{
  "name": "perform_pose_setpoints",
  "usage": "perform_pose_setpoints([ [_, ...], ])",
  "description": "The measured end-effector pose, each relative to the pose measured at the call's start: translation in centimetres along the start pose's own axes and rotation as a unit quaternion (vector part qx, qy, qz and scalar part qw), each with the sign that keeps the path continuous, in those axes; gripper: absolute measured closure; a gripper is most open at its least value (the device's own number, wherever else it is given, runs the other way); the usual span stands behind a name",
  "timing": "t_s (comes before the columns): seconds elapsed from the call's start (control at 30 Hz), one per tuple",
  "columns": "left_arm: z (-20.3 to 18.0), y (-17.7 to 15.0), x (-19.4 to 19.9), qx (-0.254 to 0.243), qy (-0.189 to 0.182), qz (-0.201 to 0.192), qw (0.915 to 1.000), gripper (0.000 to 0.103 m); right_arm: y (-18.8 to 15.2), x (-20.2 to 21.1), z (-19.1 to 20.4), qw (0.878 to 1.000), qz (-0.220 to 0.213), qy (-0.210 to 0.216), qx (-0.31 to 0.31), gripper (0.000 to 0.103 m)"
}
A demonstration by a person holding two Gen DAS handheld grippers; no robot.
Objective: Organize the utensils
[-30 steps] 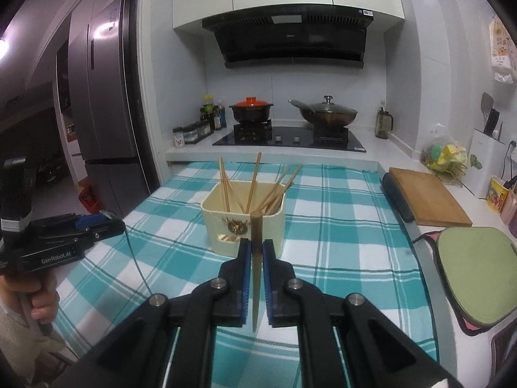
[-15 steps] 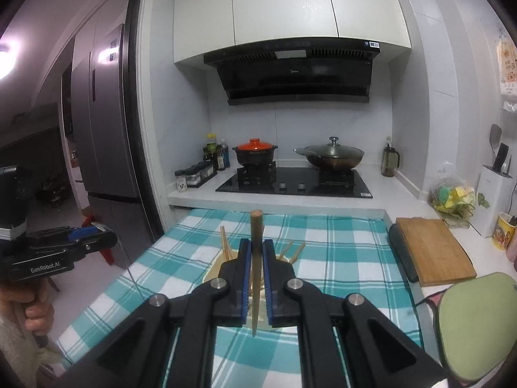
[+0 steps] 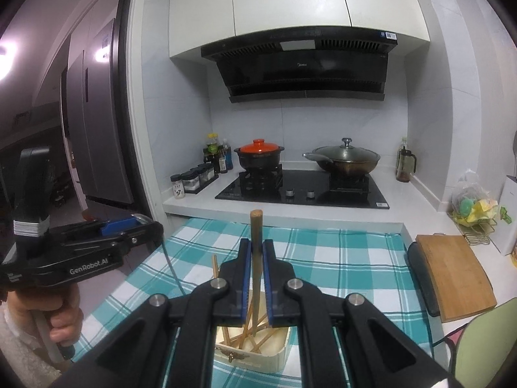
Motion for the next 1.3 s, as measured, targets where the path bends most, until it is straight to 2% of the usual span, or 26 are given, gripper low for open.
perform_pose_setpoints([
  [0.13,0.7,-1.1,-4.8,0.009,0.006,0.040,0.9991,0.067,-1.6,-4.6,-0.5,0.999,0.048,0.019,-0.011,0.096],
  [0.23,1.1,-2.4,-8.4,0.013,0.016,0.075,0.9970,0.066,-3.3,-9.1,-1.1,0.993,0.107,0.043,-0.025,0.095],
  [0.27,1.4,-2.8,-9.4,0.013,0.023,0.087,0.9959,0.063,-4.0,-11.0,-1.1,0.989,0.136,0.056,-0.028,0.095],
  [0.3,1.7,-3.3,-10.2,0.013,0.033,0.096,0.9947,0.048,-4.7,-12.5,-1.2,0.985,0.158,0.064,-0.031,0.095],
  [0.33,1.9,-3.6,-10.5,0.015,0.042,0.100,0.9940,0.039,-5.2,-13.8,-1.4,0.981,0.175,0.071,-0.035,0.087],
  [0.37,2.2,-3.9,-10.4,0.017,0.049,0.096,0.9940,0.028,-5.7,-14.8,-1.7,0.979,0.187,0.075,-0.041,0.062],
  [0.4,2.5,-4.1,-10.0,0.018,0.053,0.090,0.9944,0.022,-6.0,-15.1,-1.9,0.978,0.186,0.079,-0.047,0.051],
  [0.43,2.6,-4.4,-9.5,0.016,0.054,0.084,0.9948,0.020,-6.2,-15.1,-2.1,0.980,0.174,0.080,-0.053,0.042],
  [0.5,2.8,-4.8,-8.4,0.009,0.063,0.075,0.9951,0.012,-6.4,-14.4,-2.4,0.985,0.155,0.058,-0.050,0.042],
  [0.6,2.8,-5.6,-6.4,0.000,0.096,0.057,0.9937,0.003,-6.9,-12.8,-2.6,0.988,0.141,0.037,-0.042,0.042],
  [0.7,2.3,-6.6,-4.1,-0.010,0.133,0.039,0.9904,0.001,-7.2,-10.6,-2.6,0.992,0.120,0.013,-0.025,0.037],
  [0.8,1.4,-7.7,-1.8,-0.015,0.158,0.021,0.9871,0.001,-7.6,-7.5,-1.8,0.996,0.093,-0.009,-0.008,0.026],
  [0.93,0.2,-9.0,1.5,-0.015,0.165,0.000,0.9861,0.001,-8.7,-3.8,-0.5,0.997,0.078,-0.029,0.005,0.018],
  [1.0,-0.2,-9.7,3.2,-0.007,0.174,-0.007,0.9846,0.001,-9.4,-2.0,0.5,0.996,0.075,-0.036,0.013,0.017],
  [1.17,-1.4,-12.0,7.6,-0.011,0.231,-0.024,0.9726,0.001,-10.5,2.3,2.5,0.997,0.057,-0.046,0.019,0.015],
  [1.2,-1.7,-12.6,8.5,-0.010,0.234,-0.030,0.9717,0.001,-10.7,3.1,2.8,0.997,0.053,-0.050,0.017,0.013],
  [1.3,-2.2,-14.5,10.3,-0.002,0.208,-0.020,0.9780,0.001,-11.8,5.6,3.8,0.998,0.042,-0.056,0.012,0.006],
])
Point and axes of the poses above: each gripper's, at about its wrist camera, not at the fingertips, and x roughly against the way its jaws point, z to its left, y to its top, the point moved 5 cm from there along -x, roughly the way its jaws point, and after that the axes turned 10 degrees about z, right-handed, at the moved point
